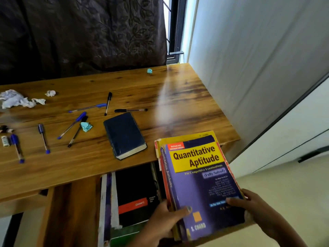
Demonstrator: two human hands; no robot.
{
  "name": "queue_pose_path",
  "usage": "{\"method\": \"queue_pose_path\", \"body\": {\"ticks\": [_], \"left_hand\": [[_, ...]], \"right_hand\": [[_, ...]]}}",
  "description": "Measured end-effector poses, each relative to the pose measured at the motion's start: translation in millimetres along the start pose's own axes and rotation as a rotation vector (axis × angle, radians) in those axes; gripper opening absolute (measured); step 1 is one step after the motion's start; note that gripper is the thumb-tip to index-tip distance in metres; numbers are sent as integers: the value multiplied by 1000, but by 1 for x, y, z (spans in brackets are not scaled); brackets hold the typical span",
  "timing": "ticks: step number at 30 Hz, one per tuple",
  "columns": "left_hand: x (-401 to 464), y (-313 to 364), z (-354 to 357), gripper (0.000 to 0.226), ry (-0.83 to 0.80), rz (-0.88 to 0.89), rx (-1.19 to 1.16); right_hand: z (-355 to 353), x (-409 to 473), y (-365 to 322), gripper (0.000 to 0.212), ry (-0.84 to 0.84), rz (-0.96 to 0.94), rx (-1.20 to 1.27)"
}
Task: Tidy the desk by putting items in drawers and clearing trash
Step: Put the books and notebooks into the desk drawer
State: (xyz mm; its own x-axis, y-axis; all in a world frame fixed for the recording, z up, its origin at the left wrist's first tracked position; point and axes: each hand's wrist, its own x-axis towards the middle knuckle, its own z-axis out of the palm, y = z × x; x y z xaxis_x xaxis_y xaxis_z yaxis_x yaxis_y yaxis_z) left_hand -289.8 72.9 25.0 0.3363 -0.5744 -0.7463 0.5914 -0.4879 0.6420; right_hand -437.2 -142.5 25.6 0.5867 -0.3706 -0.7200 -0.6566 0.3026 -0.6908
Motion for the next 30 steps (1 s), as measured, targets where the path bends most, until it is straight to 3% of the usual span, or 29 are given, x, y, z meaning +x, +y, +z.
{"method": "queue_pose_path", "body": {"ticks": [5,9,12,15,21,23,25,30], "left_hand": [[-8,-13,-1,66,-135,16,126],[-9,-18,-8,80,-153,-7,194],[-7,-16,-14,74,-172,-15,197],[-9,-14,-17,72,-239,25,166],[3,-33,-15,72,-298,0,105],[8,-33,-14,54,-354,-87,55],[12,-31,-10,50,-322,-129,24],[24,-15,-15,58,-134,-156,55]], "right_hand": [[-5,-19,27,115,7,73,-106],[7,-23,32,114,-23,72,-134],[11,-24,30,98,-48,92,-130],[6,-26,31,111,-39,114,-158],[-3,-33,33,112,-73,133,-178],[-3,-33,26,110,-93,115,-221],[-3,-29,19,102,-99,100,-224],[7,-4,3,50,25,72,-173]]}}
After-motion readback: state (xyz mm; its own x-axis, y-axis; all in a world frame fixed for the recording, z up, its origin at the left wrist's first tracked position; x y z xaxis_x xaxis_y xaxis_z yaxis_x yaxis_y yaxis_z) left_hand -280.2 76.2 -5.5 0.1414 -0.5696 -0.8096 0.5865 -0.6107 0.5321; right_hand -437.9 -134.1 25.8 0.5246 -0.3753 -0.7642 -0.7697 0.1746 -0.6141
